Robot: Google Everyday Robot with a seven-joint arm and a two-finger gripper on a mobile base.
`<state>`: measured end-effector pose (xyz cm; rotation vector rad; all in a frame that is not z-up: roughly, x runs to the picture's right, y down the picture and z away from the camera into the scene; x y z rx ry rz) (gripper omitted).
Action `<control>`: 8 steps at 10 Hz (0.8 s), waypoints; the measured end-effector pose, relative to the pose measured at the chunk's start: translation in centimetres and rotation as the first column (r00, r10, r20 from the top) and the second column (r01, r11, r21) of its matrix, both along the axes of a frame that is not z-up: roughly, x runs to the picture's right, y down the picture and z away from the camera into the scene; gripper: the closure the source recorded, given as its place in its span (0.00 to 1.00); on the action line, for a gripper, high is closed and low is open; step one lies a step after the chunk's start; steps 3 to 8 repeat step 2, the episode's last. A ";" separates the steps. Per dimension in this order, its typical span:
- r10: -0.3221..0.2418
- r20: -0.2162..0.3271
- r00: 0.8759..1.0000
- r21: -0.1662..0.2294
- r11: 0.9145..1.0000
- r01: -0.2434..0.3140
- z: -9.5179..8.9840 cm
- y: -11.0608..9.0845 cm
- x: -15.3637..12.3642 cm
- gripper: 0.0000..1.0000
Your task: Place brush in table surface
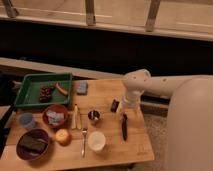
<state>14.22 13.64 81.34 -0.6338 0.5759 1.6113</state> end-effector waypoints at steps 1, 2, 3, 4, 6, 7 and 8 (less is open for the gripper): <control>0.007 -0.020 1.000 0.029 1.000 -0.006 -0.7 -0.8 0.5 0.22; 0.017 -0.051 0.999 0.058 0.998 -0.014 -1.6 -1.8 1.2 0.22; 0.017 -0.051 0.999 0.058 0.998 -0.014 -1.6 -1.8 1.2 0.22; 0.017 -0.051 0.999 0.058 0.998 -0.014 -1.6 -1.8 1.2 0.22; 0.017 -0.051 0.999 0.058 0.998 -0.014 -1.6 -1.8 1.2 0.22; 0.017 -0.051 0.999 0.058 0.998 -0.014 -1.6 -1.8 1.2 0.22; 0.017 -0.051 0.999 0.058 0.998 -0.014 -1.6 -1.8 1.2 0.22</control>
